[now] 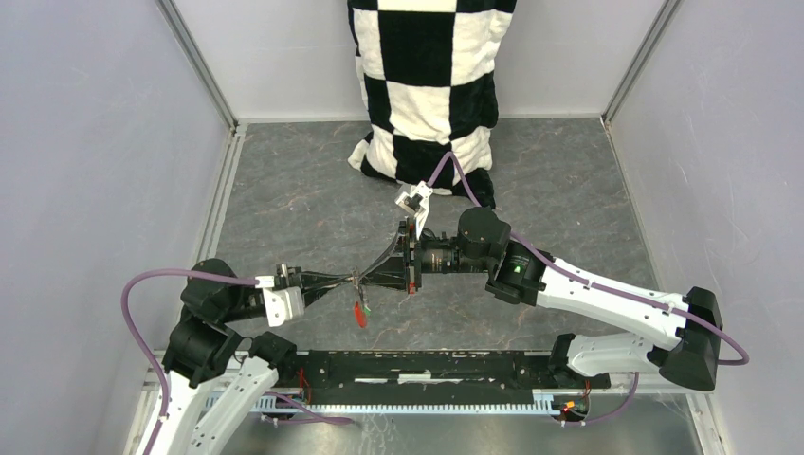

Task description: Put the keys on the keyring

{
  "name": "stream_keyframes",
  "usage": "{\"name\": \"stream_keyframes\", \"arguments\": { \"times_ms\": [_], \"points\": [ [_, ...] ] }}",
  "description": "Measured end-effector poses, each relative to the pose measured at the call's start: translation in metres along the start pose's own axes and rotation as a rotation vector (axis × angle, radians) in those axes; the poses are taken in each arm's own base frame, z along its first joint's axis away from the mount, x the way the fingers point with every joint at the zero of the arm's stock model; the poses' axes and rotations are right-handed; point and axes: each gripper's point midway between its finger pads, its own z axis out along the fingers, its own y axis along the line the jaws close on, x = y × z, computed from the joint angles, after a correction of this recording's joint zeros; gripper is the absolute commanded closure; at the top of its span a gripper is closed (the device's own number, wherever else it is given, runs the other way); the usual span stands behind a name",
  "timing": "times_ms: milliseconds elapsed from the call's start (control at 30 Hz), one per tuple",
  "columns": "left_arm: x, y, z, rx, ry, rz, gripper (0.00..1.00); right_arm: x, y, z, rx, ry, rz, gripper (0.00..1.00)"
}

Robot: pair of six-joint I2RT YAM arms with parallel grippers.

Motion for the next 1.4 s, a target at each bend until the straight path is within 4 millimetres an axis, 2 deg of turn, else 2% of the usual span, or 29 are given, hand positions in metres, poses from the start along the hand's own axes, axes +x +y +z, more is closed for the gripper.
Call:
{"name": "stream_keyframes", "arguments": {
  "times_ms": [1133,1400],
  "points": [
    [0.008,-0.004,-0.001,0.014,0.027,0.019,0.98,0.002,-0.001,0.001,0.003,0.011,0.005,0.99],
    [0.018,0.004,0.001,-0.007,0.063,-0.006,0.98,0.002,-0.004,0.005,0.006,0.014,0.007,0.99]
  ]
}}
